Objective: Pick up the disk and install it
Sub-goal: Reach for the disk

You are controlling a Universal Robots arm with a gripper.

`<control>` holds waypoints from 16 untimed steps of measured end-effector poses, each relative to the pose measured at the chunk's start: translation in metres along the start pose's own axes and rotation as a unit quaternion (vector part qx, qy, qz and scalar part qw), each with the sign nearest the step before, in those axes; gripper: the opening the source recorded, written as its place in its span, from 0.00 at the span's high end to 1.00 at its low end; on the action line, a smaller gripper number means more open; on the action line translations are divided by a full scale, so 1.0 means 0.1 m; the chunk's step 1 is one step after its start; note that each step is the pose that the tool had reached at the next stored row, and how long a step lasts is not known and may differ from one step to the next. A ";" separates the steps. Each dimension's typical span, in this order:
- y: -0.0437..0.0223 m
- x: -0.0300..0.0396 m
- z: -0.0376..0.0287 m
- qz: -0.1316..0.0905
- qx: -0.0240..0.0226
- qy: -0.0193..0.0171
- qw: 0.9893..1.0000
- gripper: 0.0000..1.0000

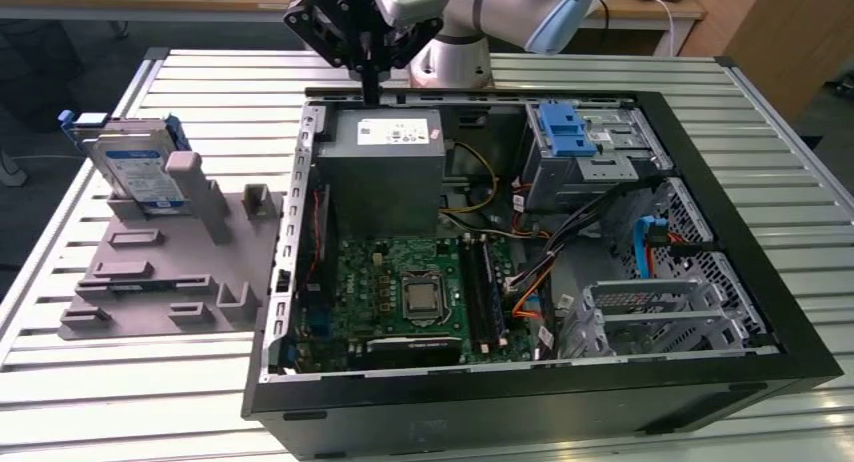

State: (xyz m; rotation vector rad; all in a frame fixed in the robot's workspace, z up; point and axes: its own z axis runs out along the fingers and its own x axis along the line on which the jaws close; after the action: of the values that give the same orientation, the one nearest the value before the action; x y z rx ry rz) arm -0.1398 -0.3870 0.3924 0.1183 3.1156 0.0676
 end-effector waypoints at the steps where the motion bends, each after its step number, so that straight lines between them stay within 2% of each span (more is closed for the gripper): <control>1: 0.002 0.012 0.003 0.000 0.000 0.001 1.000 0.89; 7: 0.015 0.072 0.022 0.000 0.000 0.005 1.000 0.89; 11: 0.035 0.113 0.025 0.000 0.000 0.005 1.000 0.89; 16: 0.036 0.115 0.025 0.000 0.000 0.005 1.000 0.89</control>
State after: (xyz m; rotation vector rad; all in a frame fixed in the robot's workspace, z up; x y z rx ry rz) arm -0.1509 -0.3824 0.3898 0.1190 3.1263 0.0670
